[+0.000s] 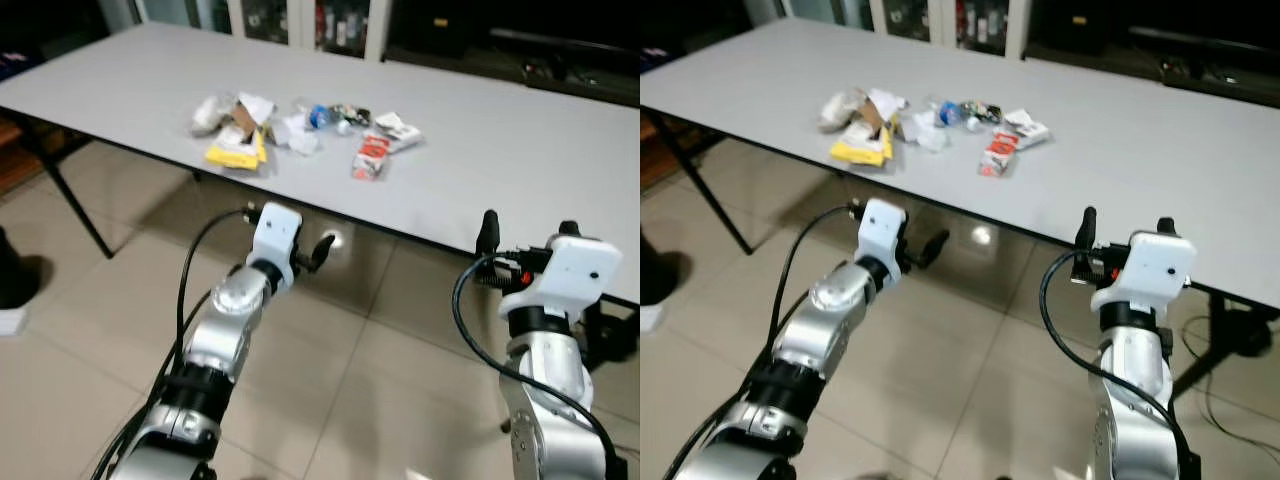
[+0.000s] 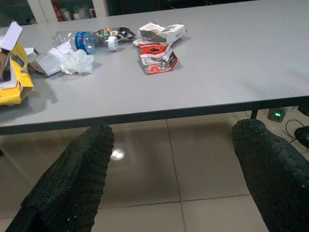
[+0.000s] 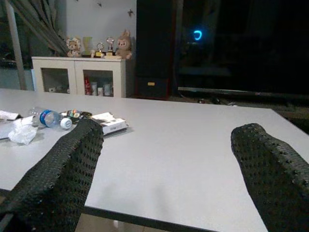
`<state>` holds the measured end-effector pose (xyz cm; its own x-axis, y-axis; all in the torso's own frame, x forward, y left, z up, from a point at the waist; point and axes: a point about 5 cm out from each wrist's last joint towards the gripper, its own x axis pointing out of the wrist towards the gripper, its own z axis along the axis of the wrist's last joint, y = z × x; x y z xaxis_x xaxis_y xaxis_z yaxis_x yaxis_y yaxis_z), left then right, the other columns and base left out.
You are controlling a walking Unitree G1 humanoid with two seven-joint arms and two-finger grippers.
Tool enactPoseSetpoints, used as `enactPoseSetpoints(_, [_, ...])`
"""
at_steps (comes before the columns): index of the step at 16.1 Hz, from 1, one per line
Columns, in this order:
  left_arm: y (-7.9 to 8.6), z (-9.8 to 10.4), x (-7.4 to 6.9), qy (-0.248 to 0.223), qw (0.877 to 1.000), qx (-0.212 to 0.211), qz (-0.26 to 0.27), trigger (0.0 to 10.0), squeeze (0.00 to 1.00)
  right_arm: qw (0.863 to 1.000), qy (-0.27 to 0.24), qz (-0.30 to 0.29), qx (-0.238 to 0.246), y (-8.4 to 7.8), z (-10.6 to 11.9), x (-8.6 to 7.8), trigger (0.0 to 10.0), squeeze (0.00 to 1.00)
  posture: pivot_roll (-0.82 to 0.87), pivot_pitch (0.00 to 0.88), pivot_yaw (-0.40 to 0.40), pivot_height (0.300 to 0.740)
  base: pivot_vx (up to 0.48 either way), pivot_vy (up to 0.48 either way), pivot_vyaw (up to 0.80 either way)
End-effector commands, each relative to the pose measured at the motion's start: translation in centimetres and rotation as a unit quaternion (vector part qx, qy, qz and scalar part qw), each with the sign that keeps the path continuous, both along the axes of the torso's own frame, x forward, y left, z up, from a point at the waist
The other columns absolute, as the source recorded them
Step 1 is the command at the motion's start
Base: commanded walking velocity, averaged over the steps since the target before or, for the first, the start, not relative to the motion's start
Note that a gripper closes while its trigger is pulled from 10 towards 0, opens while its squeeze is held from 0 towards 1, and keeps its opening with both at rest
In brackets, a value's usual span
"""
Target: Picking trash to rubbish bin
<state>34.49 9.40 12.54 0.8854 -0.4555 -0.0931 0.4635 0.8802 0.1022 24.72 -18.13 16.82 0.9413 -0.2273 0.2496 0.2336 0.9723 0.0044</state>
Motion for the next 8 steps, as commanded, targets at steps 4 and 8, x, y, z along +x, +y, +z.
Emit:
enactPoseSetpoints(4, [-1.0,0.1,0.2,0.008,1.0,0.0,-0.024,10.0,0.0,1.0,-0.009,-0.011,0.006,-0.1,0.0,0.0,10.0,0.0,0.19,0.043,0.062,0.74,0.0,0.0,0.0])
enactPoseSetpoints(8, [-1.2,-0.1,0.3,0.013,1.0,-0.006,-0.024,10.0,0.0,1.0,-0.013,-0.012,-0.001,-0.2,0.2,0.1,10.0,0.0,0.17,0.045,0.043,0.74,0.0,0.0,0.0])
